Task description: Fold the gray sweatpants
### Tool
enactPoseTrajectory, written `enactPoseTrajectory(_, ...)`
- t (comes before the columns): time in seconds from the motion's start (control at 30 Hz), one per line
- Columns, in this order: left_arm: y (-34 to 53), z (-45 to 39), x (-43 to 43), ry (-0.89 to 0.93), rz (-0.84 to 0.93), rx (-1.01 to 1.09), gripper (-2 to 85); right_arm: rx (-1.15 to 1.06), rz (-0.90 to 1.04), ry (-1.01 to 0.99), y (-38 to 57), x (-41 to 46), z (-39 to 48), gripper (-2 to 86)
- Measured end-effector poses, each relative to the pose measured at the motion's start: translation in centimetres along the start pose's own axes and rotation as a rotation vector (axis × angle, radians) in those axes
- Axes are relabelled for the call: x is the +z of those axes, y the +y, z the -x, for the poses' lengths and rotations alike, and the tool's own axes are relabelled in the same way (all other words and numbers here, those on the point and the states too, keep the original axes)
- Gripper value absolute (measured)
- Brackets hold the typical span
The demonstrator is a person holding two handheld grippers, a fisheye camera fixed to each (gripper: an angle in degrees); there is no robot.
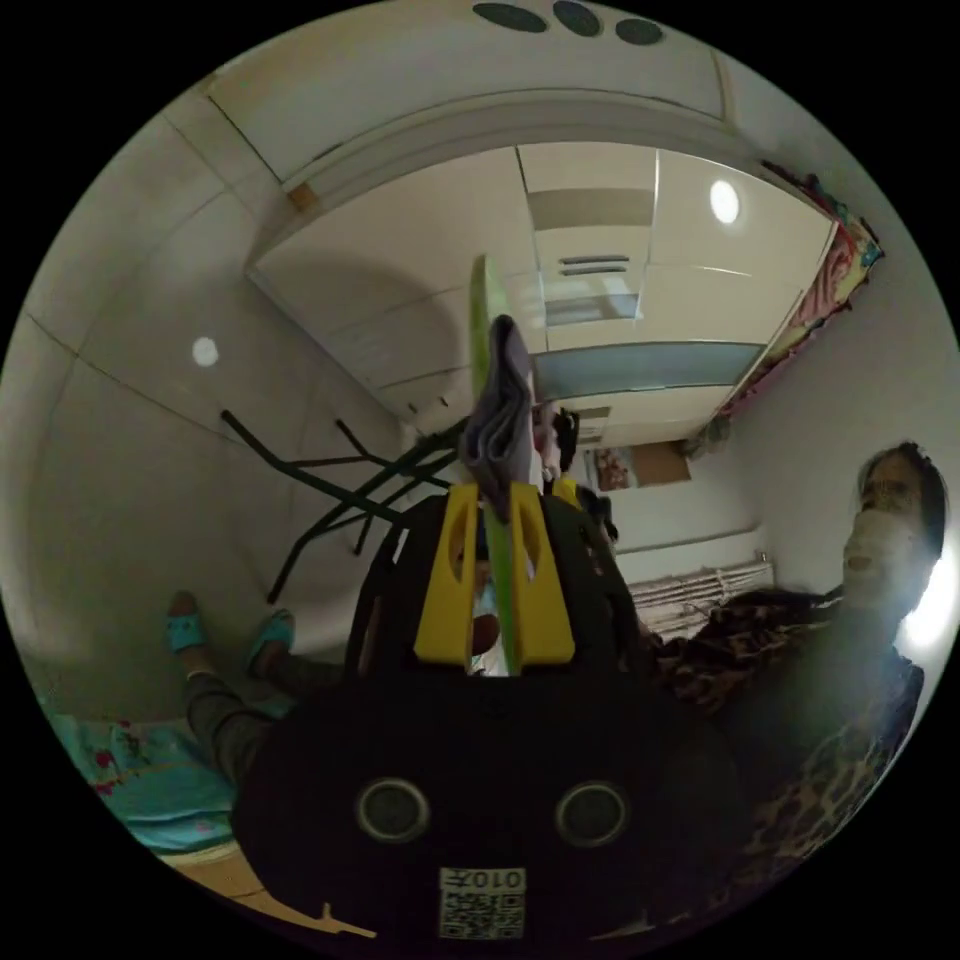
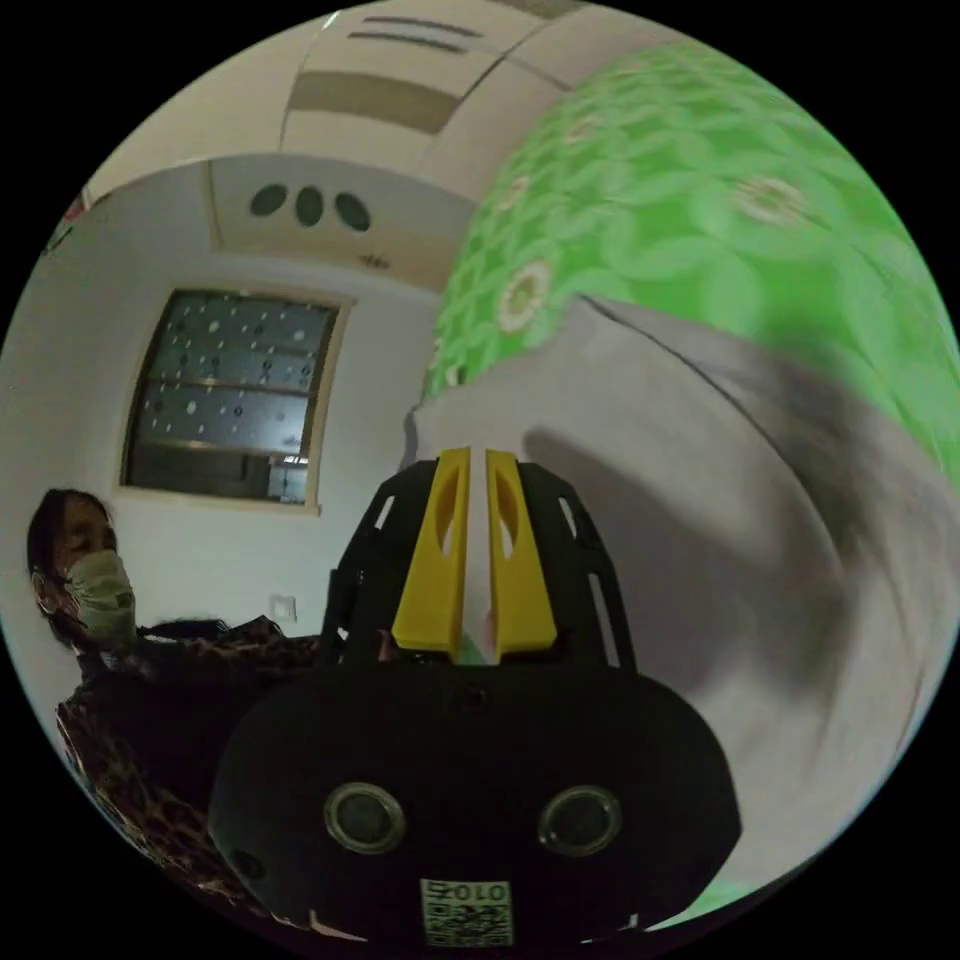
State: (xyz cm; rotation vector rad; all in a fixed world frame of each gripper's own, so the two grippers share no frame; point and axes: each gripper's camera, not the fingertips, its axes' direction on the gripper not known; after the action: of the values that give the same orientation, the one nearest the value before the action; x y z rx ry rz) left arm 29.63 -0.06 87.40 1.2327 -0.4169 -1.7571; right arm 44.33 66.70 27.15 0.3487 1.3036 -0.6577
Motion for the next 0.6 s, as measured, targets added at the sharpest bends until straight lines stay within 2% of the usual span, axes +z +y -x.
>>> enactPoseTrajectory(0.07,0.2,0.5,-1.9,-0.018,-0.081,-0.053,2.2,0.104,-0.057,0.038,4.6,-3.9,-1.2,4.4)
enactPoseTrajectory(0.13,1.0,0.1,-4.2,-0.084,-0.248,-0.177,2.3,0.162,-0.108,0.004,8.2,-7.2,-1.9,4.4)
enactPoseTrajectory(0.17,1.0,-0.5,-4.3,-0.071,-0.260,-0.161,2.7,0.189,-0.133,-0.032,9.9,-9.1,-2.2,4.4)
enactPoseTrajectory(0.33,0.1,-7.0,0.5,-0.184,-0.132,-0.125,7.6,0.216,-0.164,-0.096,12.8,-14.5,-1.1,4.3)
enactPoseTrajectory(0.4,0.0,-7.7,1.4,-0.224,-0.141,-0.149,8.4,0.208,-0.171,-0.128,13.3,-16.8,0.1,4.3)
enactPoseTrajectory(0.6,0.2,-6.8,1.9,-0.125,-0.211,-0.305,9.5,0.223,-0.210,-0.117,16.0,-23.4,2.8,4.2)
